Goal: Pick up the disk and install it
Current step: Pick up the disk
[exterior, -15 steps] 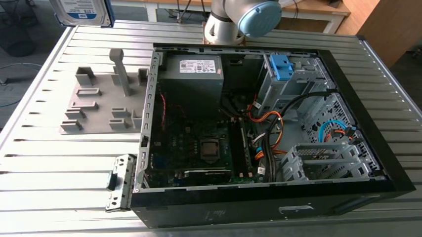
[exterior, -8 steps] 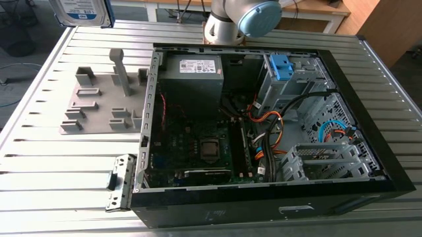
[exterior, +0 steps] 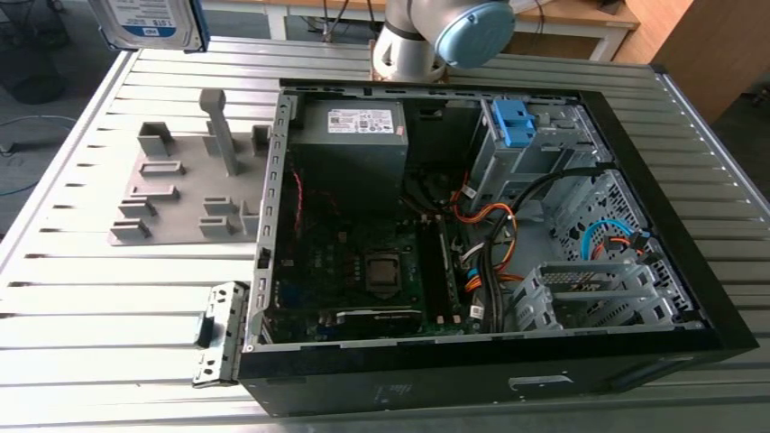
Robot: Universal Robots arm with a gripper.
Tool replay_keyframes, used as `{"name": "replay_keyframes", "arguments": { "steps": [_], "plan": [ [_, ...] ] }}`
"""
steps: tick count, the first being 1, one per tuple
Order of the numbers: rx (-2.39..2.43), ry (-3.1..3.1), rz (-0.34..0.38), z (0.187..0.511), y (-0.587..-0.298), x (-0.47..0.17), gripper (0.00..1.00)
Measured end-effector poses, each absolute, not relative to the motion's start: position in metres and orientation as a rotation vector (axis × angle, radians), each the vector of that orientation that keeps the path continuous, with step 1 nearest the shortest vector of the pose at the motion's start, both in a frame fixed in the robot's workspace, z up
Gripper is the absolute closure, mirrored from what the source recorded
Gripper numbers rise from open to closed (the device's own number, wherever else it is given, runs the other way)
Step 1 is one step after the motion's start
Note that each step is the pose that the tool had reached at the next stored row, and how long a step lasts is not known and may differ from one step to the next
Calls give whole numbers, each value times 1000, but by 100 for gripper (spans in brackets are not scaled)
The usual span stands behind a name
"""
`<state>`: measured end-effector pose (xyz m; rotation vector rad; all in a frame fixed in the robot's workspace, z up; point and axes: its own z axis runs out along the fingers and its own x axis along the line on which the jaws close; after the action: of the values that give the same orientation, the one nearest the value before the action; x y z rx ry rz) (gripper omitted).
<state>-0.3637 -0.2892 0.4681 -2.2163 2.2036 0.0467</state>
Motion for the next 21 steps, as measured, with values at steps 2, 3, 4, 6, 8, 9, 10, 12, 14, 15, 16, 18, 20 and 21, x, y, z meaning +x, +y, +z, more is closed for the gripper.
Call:
{"name": "replay_keyframes", "arguments": {
  "steps": [2, 3, 4, 6, 8, 9, 10, 12, 14, 15, 16, 18, 20, 21],
  "plan": [
    [-2216, 2203, 47, 468, -290, -363, 64],
    [-2216, 2203, 47, 468, -291, -363, 64],
    [-2216, 2204, 47, 468, -292, -363, 64],
    [-2216, 2204, 47, 468, -293, -363, 64],
    [-2216, 2204, 47, 468, -294, -363, 64],
    [-2216, 2203, 47, 468, -294, -363, 64],
    [-2216, 2203, 47, 468, -295, -363, 64],
    [-2216, 2204, 47, 468, -295, -363, 64],
    [-2216, 2203, 47, 468, -296, -363, 64],
    [-2216, 2204, 47, 468, -296, -363, 64],
    [-2216, 2204, 47, 468, -296, -363, 64],
    [-2217, 2203, 47, 468, -296, -362, 64],
    [-2215, 2205, 47, 468, -297, -361, 64],
    [-2214, 2206, 47, 468, -297, -361, 64]
  ]
}}
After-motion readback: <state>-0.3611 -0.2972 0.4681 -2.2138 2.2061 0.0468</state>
